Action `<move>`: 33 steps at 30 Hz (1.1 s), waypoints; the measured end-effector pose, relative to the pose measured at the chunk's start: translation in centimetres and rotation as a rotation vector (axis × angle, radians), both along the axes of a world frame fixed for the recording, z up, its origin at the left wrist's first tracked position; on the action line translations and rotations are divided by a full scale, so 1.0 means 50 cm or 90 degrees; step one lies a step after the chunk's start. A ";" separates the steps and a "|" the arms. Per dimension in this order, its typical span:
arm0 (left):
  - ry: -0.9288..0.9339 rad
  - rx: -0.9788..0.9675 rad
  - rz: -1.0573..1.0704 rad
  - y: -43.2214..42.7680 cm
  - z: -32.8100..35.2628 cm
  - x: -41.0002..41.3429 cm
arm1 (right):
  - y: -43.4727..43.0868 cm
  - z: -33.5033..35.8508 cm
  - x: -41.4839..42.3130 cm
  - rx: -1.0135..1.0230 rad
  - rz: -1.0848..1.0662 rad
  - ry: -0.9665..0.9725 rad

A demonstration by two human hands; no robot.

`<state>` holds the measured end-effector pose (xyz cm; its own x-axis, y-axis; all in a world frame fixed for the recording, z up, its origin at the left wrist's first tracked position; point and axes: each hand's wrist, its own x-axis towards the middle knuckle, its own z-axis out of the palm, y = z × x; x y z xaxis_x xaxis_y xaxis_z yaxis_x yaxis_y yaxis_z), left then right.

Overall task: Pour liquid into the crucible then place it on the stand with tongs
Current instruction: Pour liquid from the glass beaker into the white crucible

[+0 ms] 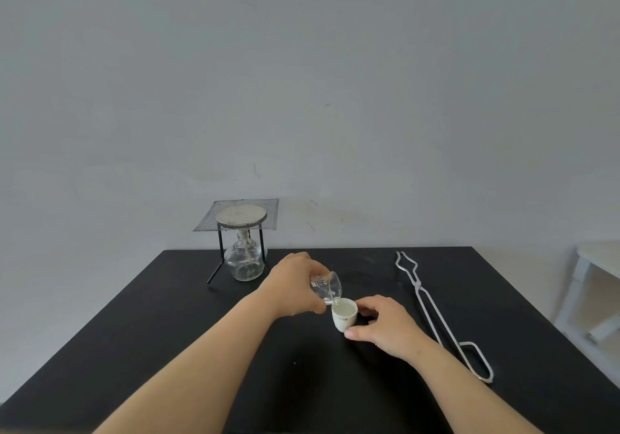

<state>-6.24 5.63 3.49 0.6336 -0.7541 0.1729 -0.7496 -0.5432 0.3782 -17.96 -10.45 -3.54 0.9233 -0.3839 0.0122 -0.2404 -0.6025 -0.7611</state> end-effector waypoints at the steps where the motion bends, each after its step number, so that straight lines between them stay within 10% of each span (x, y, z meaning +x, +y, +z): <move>1: -0.001 0.000 0.000 0.000 0.001 0.000 | 0.000 0.000 0.000 0.001 -0.001 -0.001; 33: 0.179 -0.116 0.053 0.015 -0.034 0.002 | 0.002 0.002 -0.003 0.028 -0.004 -0.002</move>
